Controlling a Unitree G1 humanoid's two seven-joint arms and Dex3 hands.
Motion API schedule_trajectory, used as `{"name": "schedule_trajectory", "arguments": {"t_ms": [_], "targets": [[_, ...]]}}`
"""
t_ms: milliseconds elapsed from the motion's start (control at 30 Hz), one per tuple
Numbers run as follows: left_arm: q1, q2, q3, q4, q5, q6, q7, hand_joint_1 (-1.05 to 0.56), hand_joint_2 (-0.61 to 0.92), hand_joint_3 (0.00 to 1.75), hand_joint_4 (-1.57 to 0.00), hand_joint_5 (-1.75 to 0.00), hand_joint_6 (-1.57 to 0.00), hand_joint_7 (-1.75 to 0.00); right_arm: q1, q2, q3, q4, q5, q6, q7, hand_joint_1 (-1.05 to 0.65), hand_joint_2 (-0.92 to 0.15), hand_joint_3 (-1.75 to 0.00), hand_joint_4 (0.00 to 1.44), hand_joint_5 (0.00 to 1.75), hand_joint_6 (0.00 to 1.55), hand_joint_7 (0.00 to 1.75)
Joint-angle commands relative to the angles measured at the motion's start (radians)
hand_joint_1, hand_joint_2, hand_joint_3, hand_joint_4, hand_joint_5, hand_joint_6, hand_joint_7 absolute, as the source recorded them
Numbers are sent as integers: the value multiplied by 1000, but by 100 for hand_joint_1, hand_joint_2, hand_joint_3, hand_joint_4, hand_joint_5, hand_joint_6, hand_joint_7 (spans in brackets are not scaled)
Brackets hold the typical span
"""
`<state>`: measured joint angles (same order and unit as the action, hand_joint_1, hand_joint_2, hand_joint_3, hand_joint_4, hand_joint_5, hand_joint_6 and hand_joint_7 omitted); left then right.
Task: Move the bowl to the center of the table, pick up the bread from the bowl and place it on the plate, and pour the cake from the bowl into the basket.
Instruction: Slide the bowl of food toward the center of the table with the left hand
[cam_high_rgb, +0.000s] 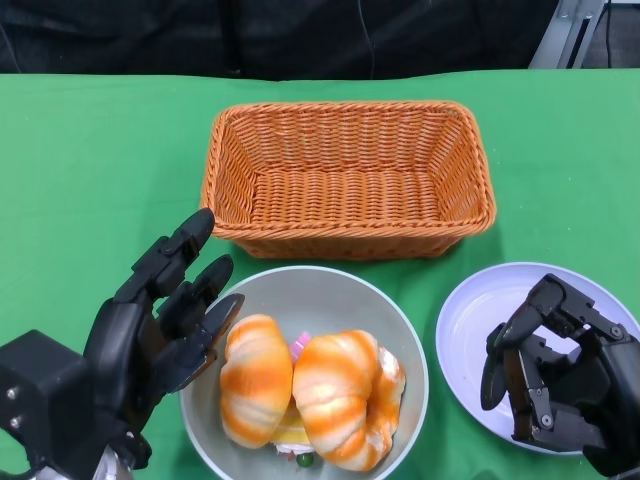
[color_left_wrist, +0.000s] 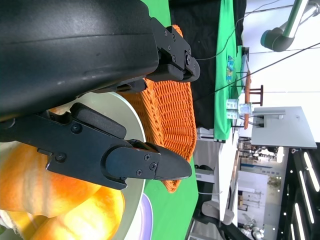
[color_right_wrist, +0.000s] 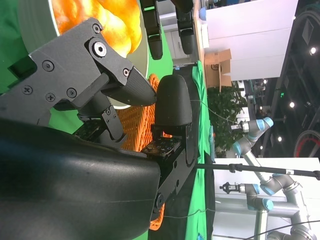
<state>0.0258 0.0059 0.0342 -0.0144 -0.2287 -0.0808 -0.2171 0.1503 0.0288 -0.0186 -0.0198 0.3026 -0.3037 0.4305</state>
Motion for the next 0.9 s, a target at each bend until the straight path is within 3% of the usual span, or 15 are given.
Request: {"name": "schedule_trajectory", "arguments": {"t_ms": [33, 333, 600, 900], "targets": [[-2, 14, 8, 13, 42, -35, 20, -63, 92, 27, -36, -1, -29, 0, -3, -15, -1, 3, 2, -10, 1, -13, -53, -128, 81, 175, 58, 169], [-26, 14, 32, 64, 83, -109, 43, -63, 92, 27, -37, 0, -29, 0, -1, -12, 1, -1, 1, 0, -5, -12, -53, -128, 80, 175, 59, 169], [-65, -2, 79, 169, 63, -267, 50, -65, 92, 24, -43, -3, -34, -2, -4, -9, 2, 9, -3, -10, -7, -12, -53, -129, 80, 175, 59, 169], [-112, 23, 136, 252, -2, -377, -10, -60, 92, 17, -54, -4, -50, -5, -6, -9, 0, 16, 4, -8, -1, -13, -53, -127, 79, 175, 59, 168]]}}
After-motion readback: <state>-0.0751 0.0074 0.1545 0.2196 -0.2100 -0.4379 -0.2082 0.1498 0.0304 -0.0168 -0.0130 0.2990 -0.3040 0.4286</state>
